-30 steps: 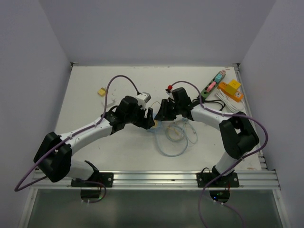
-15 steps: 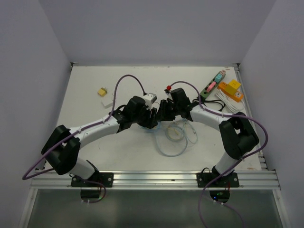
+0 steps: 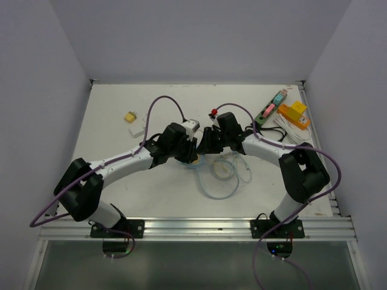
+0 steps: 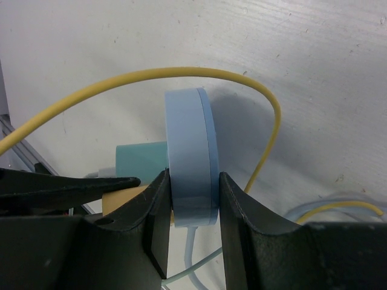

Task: Pull the plug off the socket

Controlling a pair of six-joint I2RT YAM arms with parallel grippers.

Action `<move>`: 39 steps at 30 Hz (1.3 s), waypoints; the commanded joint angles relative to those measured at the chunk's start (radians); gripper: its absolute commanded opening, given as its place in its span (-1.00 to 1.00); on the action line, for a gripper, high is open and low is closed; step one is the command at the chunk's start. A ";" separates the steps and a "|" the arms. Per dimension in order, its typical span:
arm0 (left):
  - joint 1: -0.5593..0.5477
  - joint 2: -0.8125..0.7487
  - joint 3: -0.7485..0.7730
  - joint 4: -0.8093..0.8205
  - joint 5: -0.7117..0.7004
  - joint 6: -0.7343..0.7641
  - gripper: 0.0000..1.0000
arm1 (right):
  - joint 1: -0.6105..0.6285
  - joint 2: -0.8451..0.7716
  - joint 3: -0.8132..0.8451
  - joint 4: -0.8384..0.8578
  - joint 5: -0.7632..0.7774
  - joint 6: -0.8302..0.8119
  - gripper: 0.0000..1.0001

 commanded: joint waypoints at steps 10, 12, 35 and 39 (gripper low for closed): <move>-0.002 -0.149 0.056 0.012 0.002 0.042 -1.00 | 0.000 0.026 -0.095 -0.072 0.246 -0.146 -1.00; -0.002 -0.166 0.057 0.007 0.015 0.050 -1.00 | -0.003 0.044 -0.107 -0.069 0.262 -0.150 -1.00; 0.273 -0.321 0.151 -0.085 -0.047 0.019 -1.00 | -0.018 0.038 -0.095 -0.030 0.154 -0.161 -1.00; 0.326 -0.252 0.181 -0.091 -0.085 0.007 -1.00 | -0.018 0.027 -0.095 -0.012 0.097 -0.175 -1.00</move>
